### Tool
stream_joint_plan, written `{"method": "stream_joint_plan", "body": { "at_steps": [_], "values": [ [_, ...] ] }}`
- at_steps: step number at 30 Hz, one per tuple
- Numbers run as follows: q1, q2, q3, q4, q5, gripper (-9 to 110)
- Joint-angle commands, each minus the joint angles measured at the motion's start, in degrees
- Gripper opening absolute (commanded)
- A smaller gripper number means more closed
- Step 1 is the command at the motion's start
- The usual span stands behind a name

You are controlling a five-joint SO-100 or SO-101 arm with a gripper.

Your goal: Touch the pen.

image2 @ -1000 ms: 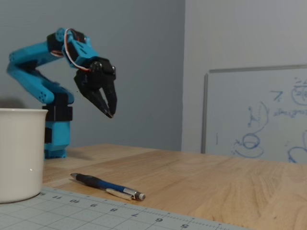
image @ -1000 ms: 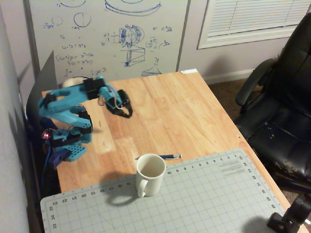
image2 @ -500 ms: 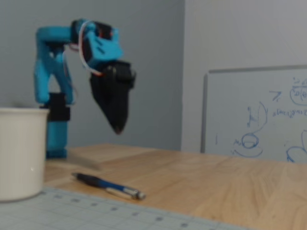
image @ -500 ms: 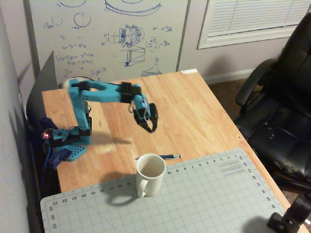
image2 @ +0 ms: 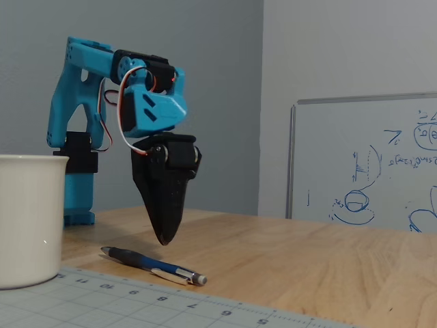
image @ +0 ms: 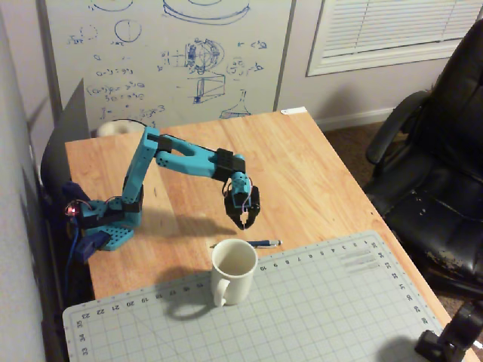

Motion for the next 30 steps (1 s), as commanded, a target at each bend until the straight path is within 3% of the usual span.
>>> {"method": "stream_joint_plan", "body": {
  "at_steps": [1,21,30],
  "values": [
    [0.6,0.7,-7.0,-0.6,-0.3,1],
    [6.8,-3.2,-14.4,0.1,-0.4,1],
    [4.6,-6.3,-14.7,-0.3,0.0,1]
  ]
}}
